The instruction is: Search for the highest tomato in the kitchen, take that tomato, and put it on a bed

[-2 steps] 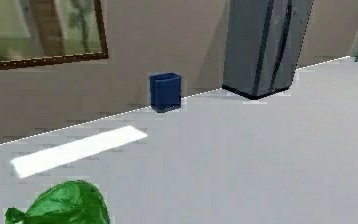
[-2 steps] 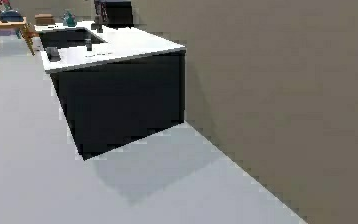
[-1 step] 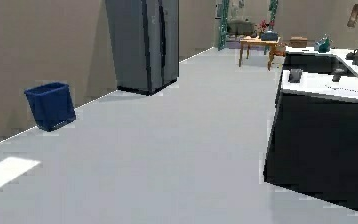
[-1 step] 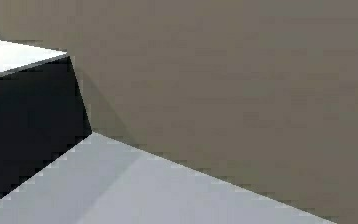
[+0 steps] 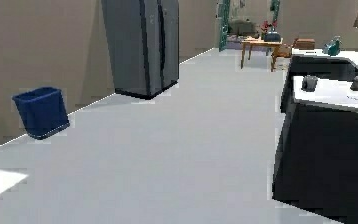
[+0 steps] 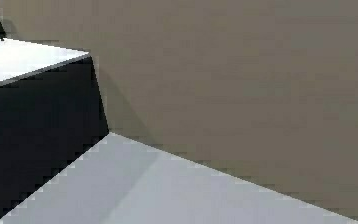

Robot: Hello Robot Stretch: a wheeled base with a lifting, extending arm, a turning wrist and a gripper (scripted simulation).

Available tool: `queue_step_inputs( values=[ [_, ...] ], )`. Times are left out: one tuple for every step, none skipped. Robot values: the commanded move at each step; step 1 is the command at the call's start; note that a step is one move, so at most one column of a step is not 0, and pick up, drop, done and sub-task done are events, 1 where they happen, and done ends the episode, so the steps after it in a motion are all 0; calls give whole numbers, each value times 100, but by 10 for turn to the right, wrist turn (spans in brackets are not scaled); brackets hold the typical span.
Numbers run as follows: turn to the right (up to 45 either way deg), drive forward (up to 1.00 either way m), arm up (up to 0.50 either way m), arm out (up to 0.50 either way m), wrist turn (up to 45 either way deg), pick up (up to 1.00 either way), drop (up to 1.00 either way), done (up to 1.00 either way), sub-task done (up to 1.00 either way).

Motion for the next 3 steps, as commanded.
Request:
queue_step_inputs(
  values=[
    [30,0,0,0,0,0,0,0,0],
    [0,100,0,0,0,0,0,0,0],
    [0,40,0,0,0,0,0,0,0]
  ],
)
